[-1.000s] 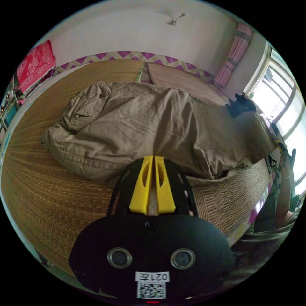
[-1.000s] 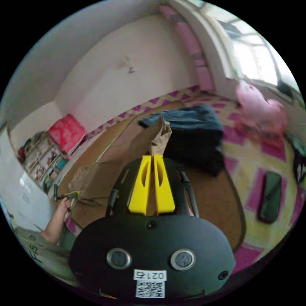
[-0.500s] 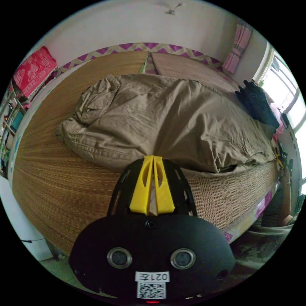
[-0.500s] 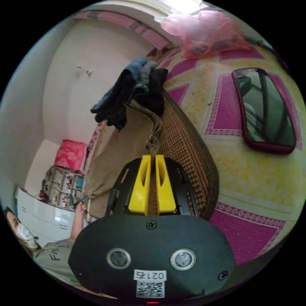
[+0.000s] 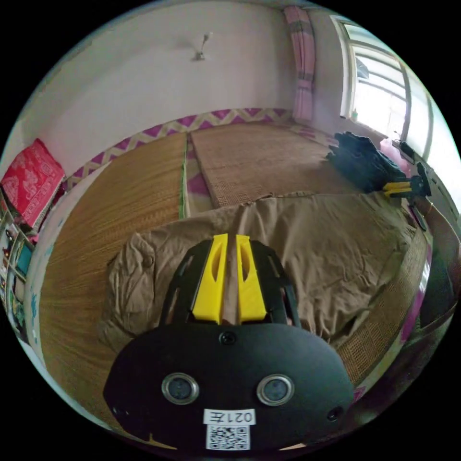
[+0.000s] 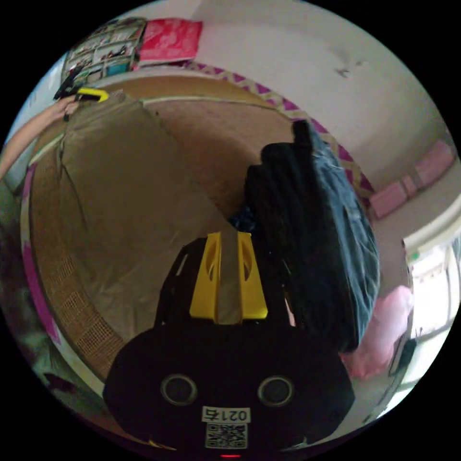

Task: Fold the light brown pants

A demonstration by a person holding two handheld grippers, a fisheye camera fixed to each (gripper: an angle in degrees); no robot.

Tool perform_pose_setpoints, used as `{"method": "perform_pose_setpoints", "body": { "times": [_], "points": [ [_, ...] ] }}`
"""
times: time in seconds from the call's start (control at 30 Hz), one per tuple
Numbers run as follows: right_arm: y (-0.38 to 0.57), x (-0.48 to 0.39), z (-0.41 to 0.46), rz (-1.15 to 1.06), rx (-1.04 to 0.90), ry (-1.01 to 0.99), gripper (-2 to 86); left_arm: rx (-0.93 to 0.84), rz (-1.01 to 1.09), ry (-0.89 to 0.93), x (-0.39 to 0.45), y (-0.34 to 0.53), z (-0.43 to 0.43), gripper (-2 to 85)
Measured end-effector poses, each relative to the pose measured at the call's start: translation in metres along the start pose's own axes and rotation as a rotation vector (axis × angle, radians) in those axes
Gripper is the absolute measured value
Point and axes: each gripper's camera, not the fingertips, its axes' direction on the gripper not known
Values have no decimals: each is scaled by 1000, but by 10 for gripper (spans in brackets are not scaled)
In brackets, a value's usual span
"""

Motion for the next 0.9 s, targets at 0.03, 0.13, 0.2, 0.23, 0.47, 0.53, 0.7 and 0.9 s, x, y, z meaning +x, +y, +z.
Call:
{"method": "perform_pose_setpoints", "body": {
  "times": [0.03,0.13,0.2,0.23,0.47,0.53,0.7,0.9],
  "points": [
    [-17,0,17,-65,-33,-66,86,0,35,23,-4,-11,8,40],
    [-48,3,53,-140,-141,-163,103,-20,145,33,-12,-33,28,69],
    [-57,2,66,-182,-169,-147,88,-69,205,30,-16,-43,42,81],
    [-62,4,71,-183,-176,-172,73,-102,235,32,-19,-49,51,84],
    [-67,-3,46,-209,-71,-122,-9,-110,279,95,-39,-67,65,84],
    [-64,-5,35,-208,-45,-114,-10,-97,273,120,-44,-70,65,83],
    [-52,-2,-1,-173,57,-168,-10,-93,285,166,-51,-76,69,84],
    [-22,10,-50,-93,181,-230,-10,-166,342,176,-47,-80,82,75]
  ]
}}
